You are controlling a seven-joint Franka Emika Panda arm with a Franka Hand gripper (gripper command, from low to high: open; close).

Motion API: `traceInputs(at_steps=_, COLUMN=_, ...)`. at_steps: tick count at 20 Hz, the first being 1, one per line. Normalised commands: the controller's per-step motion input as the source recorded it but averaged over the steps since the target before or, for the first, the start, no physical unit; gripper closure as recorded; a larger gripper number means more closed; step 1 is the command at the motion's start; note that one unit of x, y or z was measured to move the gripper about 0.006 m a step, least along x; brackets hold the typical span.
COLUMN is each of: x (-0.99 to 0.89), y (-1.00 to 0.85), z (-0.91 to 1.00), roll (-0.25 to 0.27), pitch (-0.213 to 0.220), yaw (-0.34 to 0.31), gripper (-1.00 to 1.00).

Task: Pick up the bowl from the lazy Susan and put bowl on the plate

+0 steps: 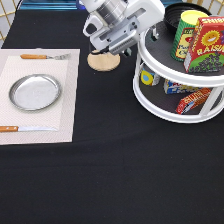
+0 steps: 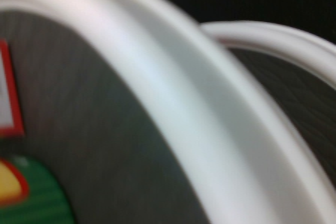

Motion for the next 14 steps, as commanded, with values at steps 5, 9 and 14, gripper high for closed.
traceInputs(at_steps=5, x=-0.80, y=0.27, z=0.01, roll=-0.207, pitch=-0.039, yaw=0.119, gripper=-1.00)
traceInputs(at_steps=9, x=-0.51, y=0.30, z=0.19, roll=-0.130, pitch=0.000, yaw=0.106, gripper=-1.00)
traceInputs(at_steps=14, x=-0.05, y=0.36, z=0.20, roll=-0.100, pitch=0.033, yaw=0.054, gripper=-1.00)
